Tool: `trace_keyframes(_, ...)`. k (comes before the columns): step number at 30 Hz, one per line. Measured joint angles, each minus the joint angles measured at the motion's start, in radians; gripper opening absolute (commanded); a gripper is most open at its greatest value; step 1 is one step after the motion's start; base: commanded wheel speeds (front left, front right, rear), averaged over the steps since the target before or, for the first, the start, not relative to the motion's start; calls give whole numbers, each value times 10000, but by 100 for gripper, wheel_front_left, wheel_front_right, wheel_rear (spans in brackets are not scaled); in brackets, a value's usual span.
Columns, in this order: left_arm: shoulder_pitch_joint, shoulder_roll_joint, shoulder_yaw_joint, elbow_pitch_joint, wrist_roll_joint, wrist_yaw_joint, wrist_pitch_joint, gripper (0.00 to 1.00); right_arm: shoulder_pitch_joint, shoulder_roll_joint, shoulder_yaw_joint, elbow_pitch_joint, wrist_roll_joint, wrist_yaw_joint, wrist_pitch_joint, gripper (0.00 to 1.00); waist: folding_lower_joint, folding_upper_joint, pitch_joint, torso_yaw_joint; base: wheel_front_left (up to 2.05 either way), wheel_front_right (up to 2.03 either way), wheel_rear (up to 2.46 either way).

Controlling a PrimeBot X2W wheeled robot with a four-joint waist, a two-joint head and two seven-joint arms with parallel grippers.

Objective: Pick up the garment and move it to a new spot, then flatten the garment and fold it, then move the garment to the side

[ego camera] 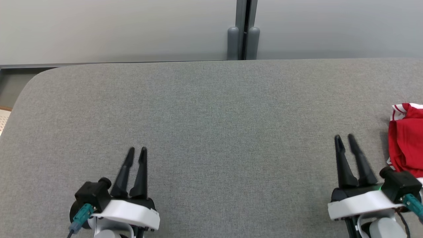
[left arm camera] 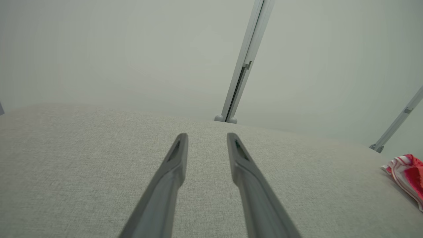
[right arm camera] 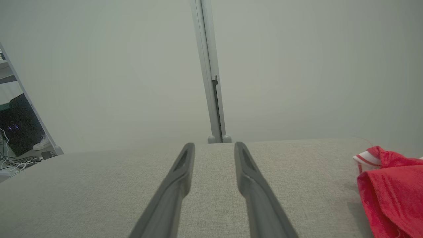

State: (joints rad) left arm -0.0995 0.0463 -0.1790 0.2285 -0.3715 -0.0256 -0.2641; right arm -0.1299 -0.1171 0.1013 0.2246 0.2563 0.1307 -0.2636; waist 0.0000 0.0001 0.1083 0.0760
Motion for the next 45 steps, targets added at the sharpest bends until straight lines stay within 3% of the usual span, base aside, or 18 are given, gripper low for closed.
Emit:
trace_keyframes(3, 228, -21, -15, 217, -69, 0, 15, 0, 230, 69, 42, 224, 81, 0, 19, 0, 0, 0, -9, -6, 0, 0, 0)
trace_keyframes(25, 275, 111, 520, 257, -3674, -261, 882, 0, 276, 128, -389, 232, 3891, 0, 924, 0, 0, 0, -194, -140, 0, 0, 0)
trace_keyframes(45, 236, 213, 1012, 238, -6205, -441, 1526, 0, 275, 222, -796, 226, 6623, 0, 1622, 0, 0, 0, -359, -259, 0, 0, 0)
